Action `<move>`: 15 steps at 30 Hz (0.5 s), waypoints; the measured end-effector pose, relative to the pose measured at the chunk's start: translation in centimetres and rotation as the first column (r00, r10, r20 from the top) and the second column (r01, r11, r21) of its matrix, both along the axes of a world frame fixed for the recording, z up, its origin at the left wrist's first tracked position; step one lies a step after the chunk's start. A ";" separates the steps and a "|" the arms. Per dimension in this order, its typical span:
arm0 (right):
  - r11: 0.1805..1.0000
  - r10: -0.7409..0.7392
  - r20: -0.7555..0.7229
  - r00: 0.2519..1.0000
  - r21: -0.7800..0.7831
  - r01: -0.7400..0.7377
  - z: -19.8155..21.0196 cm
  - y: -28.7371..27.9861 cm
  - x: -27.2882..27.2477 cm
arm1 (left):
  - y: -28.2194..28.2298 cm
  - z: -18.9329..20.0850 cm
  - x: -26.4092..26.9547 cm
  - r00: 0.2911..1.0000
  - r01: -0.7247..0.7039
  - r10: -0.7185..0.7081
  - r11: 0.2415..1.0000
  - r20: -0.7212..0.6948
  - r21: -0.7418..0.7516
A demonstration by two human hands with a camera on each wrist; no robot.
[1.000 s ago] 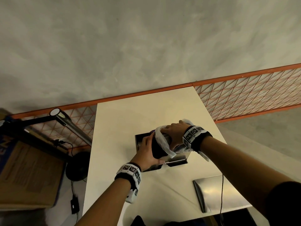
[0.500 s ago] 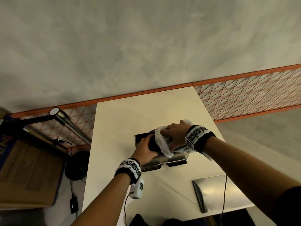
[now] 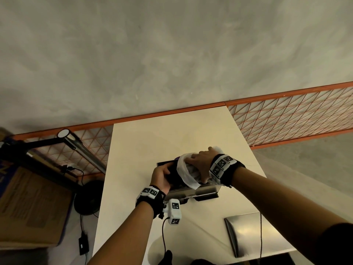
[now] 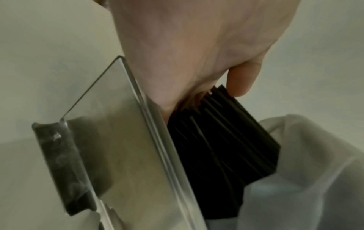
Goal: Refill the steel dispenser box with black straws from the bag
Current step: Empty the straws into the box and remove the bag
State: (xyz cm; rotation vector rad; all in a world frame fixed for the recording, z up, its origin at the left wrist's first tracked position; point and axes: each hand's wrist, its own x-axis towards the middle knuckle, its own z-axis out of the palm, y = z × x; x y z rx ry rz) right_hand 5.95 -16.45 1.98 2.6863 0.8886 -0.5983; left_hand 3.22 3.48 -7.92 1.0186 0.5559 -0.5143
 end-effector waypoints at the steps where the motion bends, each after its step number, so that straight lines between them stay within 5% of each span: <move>1: 1.000 0.004 0.019 1.000 -0.009 -0.004 -0.1 0.2 -0.1 | -0.1 0.3 0.0 1.000 -0.011 0.011 1.000 -0.005 -0.005; 6: 0.999 0.022 0.108 0.994 -0.025 -0.019 -0.6 1.2 -1.0 | -1.7 -0.2 0.6 1.000 0.005 0.003 0.964 -0.028 0.265; 11: 0.968 -0.108 0.252 0.962 0.246 0.044 0.7 -0.3 -1.5 | -1.0 -5.7 2.5 0.997 0.078 -0.075 0.914 -0.021 0.399; 13: 0.912 -0.242 0.277 0.930 0.393 0.120 1.1 -2.1 -1.8 | -1.3 -3.8 2.1 0.995 0.096 -0.091 0.913 -0.031 0.397; 15: 0.766 -0.462 0.246 0.852 0.595 0.244 0.7 -4.4 -2.5 | -1.4 -3.2 2.1 0.995 0.091 -0.068 0.912 -0.071 0.401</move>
